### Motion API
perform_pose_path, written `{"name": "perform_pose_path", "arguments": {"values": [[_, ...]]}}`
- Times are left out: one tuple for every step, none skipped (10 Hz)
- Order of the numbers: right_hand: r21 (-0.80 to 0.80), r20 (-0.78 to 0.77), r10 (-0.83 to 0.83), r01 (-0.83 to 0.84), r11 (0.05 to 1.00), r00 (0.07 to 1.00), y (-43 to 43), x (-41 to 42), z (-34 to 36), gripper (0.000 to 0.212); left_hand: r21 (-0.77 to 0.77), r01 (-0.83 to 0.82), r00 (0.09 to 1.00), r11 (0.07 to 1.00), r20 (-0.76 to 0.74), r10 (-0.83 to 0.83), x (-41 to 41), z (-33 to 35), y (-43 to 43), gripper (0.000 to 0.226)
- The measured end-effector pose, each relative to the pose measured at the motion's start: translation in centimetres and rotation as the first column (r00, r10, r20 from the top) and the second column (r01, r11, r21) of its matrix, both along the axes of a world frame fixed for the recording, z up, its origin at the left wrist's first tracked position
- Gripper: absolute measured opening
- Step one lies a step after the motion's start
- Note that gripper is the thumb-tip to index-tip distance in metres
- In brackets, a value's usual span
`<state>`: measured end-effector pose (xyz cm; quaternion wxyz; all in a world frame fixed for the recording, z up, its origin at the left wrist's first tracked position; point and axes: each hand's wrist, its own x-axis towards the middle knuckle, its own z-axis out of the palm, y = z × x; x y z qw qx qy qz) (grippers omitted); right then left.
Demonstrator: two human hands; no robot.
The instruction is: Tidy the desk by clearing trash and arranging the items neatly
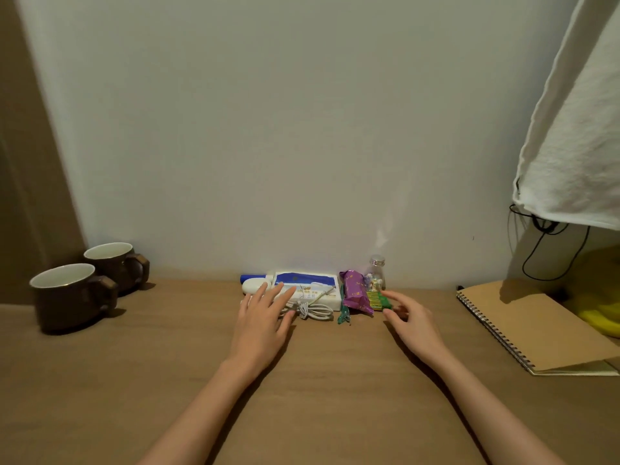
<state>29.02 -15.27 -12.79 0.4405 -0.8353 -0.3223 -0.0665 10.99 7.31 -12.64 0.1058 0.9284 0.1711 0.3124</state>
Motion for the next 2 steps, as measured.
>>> {"name": "perform_pose_path", "arguments": {"values": [[-0.025,0.011,0.046,-0.046,0.999,0.999,-0.9,-1.8,1.0,0.041,0.009,0.024,0.998,1.0,0.063,-0.024,-1.9,1.0,-0.6,0.049],[-0.015,0.029,0.099,-0.099,0.995,0.995,-2.5,-4.7,3.2,0.041,-0.143,0.085,0.99,0.986,0.127,-0.067,-4.4,2.4,-2.3,0.042]]}}
